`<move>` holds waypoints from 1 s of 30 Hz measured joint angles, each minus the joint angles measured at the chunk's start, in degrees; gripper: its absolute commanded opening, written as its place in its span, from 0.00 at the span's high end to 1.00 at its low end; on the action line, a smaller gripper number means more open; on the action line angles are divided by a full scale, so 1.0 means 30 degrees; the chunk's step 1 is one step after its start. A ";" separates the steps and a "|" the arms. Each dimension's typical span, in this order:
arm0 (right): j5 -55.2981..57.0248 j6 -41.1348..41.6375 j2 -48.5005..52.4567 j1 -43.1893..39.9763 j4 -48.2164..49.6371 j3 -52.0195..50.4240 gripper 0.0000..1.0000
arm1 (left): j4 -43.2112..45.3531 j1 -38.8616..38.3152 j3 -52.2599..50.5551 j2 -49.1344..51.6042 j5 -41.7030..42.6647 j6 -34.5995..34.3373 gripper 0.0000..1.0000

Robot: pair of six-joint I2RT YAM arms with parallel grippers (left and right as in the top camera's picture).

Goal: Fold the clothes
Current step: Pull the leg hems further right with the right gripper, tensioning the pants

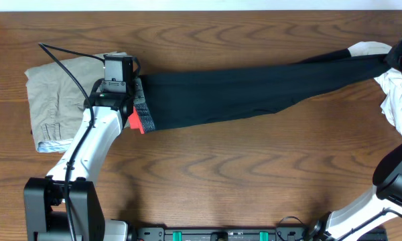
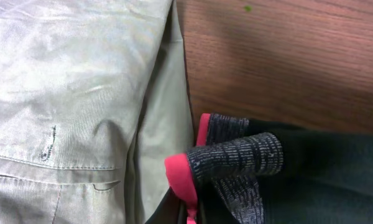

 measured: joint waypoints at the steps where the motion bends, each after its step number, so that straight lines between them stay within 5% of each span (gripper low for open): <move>1: 0.0000 0.0007 0.0197 0.0036 0.0095 0.0000 0.99 | 0.0007 -0.0007 0.0000 0.0000 0.0000 0.0000 0.93; 30: 0.1217 0.1107 0.4991 0.1763 0.6659 -0.0007 0.95 | 0.3461 0.0000 0.0000 0.2958 -0.0007 -0.0007 0.92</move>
